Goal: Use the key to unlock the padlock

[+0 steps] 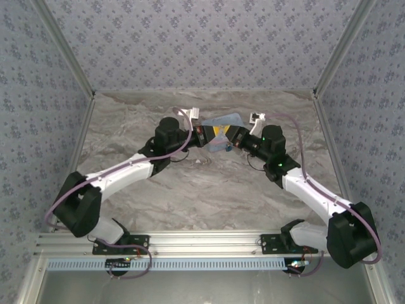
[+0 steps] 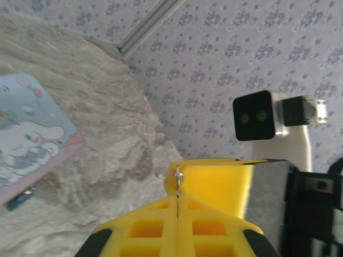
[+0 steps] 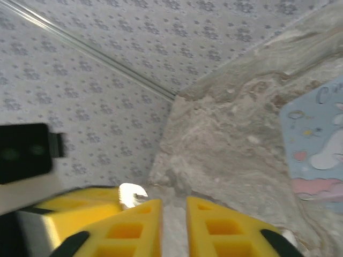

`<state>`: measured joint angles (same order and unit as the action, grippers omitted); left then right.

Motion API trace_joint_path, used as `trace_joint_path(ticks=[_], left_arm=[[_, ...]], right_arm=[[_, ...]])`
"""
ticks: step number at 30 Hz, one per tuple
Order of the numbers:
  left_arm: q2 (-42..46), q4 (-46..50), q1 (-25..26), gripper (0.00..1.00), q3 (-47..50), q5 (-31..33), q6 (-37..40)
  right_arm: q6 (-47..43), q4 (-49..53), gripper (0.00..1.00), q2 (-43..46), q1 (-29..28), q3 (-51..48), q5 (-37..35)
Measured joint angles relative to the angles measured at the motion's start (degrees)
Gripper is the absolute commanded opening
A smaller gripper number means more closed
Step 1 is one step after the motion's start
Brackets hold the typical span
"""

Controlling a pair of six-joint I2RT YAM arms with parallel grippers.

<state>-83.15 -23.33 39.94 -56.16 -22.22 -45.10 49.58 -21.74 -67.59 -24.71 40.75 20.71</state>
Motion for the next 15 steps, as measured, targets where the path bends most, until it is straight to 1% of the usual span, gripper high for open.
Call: trace_joint_path(ticks=[2,4,6,11,15], left_arm=[[2.3,6.6,-0.9,0.00,-2.5,-0.9,4.2],[4.1,13.2,-1.5,0.00,-5.8,-1.7,8.5],[5.3,20.9,-1.8,0.00,-10.1,-2.8,13.4],[5.3,40.0,-1.8,0.00,-19.8,-4.3,24.5],[3.7,52.1,-1.8,0.00,-25.1,-5.1,31.3]], right_arm=[[-4.8,3.3,0.29,0.3,1.3,0.2,1.2],[-10.0,6.6,0.35,0.8,2.1,0.3,1.9],[-14.8,8.7,0.44,1.9,3.3,0.3,3.7],[-20.6,6.3,0.59,5.0,7.2,-0.1,11.3],[-22.9,3.1,0.64,5.1,6.6,0.0,19.0]])
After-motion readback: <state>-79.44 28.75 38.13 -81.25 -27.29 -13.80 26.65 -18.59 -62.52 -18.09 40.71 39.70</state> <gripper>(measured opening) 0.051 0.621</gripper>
